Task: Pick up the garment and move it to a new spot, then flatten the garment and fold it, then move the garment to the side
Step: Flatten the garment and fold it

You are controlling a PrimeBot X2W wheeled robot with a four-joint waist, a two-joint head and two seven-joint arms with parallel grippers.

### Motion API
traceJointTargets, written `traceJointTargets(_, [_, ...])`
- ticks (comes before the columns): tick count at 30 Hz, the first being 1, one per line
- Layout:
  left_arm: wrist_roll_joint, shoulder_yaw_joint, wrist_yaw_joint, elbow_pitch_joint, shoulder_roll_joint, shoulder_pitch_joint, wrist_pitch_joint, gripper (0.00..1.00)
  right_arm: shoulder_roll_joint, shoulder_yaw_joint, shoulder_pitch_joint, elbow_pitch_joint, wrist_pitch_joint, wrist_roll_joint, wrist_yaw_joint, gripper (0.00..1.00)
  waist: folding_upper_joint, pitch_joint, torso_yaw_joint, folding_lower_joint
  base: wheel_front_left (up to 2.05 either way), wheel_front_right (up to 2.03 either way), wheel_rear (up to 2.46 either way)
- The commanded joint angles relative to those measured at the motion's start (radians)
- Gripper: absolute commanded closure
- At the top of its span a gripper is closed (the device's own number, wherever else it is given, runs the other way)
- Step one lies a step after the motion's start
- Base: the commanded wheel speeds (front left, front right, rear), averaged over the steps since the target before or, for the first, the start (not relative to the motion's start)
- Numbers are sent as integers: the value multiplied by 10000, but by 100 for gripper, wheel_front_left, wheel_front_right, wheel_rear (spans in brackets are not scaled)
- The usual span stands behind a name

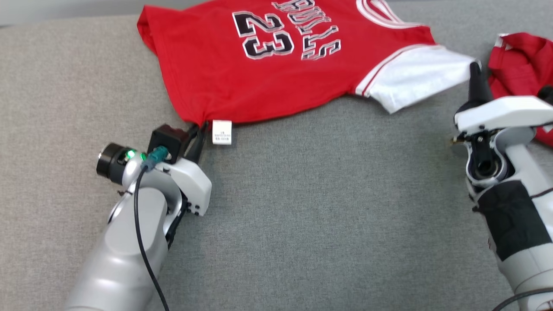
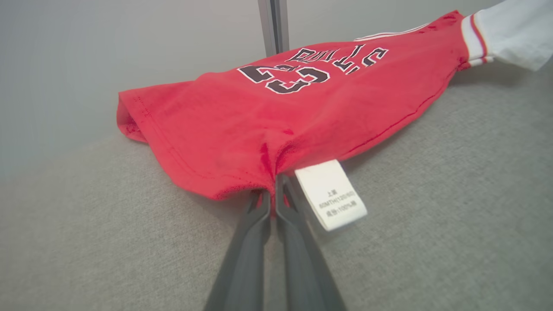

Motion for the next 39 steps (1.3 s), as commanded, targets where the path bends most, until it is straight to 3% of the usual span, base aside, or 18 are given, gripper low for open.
traceJointTargets(1, [69,-59,-19,-9,24,243,-7,100,-9,72,257,139,68,154,23,100,0,-323,-1,0,0,0,0])
traceJointTargets(10, [211,-359,-47,-331,63,1205,-7,100,4,522,926,569,323,409,23,100,0,-1040,64,0,0,0,0])
traceJointTargets(19, [268,-164,361,-1105,430,2100,-7,100,-210,713,1660,830,403,771,23,100,0,-1741,232,0,0,0,0])
traceJointTargets(29, [710,-403,509,-2125,717,2962,-7,100,-453,734,2784,180,413,1319,23,100,0,-2272,518,0,0,0,0])
traceJointTargets(39, [610,-477,895,-1695,547,3954,-7,100,-686,946,3784,-437,580,1421,23,100,0,-2470,564,0,0,0,0])
